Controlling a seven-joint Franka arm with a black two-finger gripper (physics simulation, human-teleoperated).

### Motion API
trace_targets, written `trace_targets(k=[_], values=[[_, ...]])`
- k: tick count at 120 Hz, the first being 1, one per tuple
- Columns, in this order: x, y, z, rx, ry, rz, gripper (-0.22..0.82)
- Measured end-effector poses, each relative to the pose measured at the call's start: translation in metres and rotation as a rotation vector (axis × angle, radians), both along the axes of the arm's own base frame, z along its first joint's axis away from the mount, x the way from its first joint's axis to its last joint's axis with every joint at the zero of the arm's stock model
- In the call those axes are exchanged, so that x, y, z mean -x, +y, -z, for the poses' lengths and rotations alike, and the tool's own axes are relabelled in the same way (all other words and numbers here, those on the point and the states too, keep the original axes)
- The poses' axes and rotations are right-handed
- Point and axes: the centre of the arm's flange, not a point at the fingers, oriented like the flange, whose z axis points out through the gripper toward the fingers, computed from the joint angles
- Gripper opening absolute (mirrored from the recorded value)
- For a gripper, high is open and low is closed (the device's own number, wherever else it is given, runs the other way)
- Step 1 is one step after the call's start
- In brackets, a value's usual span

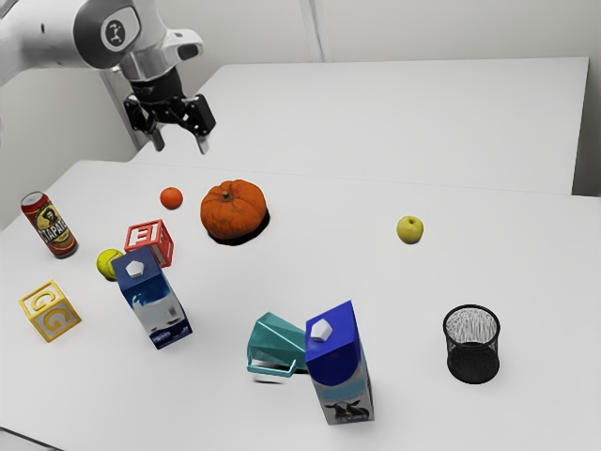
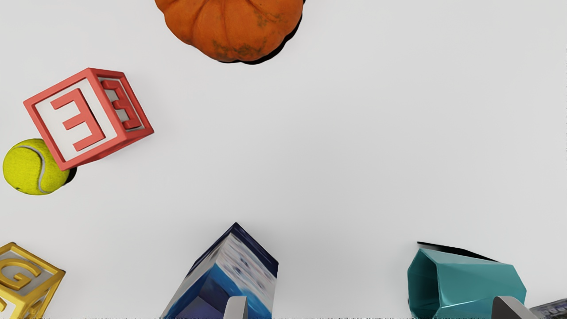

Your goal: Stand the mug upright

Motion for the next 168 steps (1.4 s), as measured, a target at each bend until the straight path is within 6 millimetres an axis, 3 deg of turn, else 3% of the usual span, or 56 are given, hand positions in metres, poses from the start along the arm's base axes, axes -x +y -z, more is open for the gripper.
trace_targets(k=[29, 44, 73, 106, 168], values=[[0.005, 0.001, 0.004, 0.026, 0.027, -0.032, 0.6], [0.01, 0.006, 0.015, 0.064, 0.055, -0.058, 0.6], [0.044, 0.016, 0.064, 0.161, 0.156, -0.134, 0.6], [0.075, 0.002, 0.13, 0.287, 0.203, -0.104, 0.6], [0.104, -0.008, 0.225, 0.477, 0.091, 0.009, 0.6]])
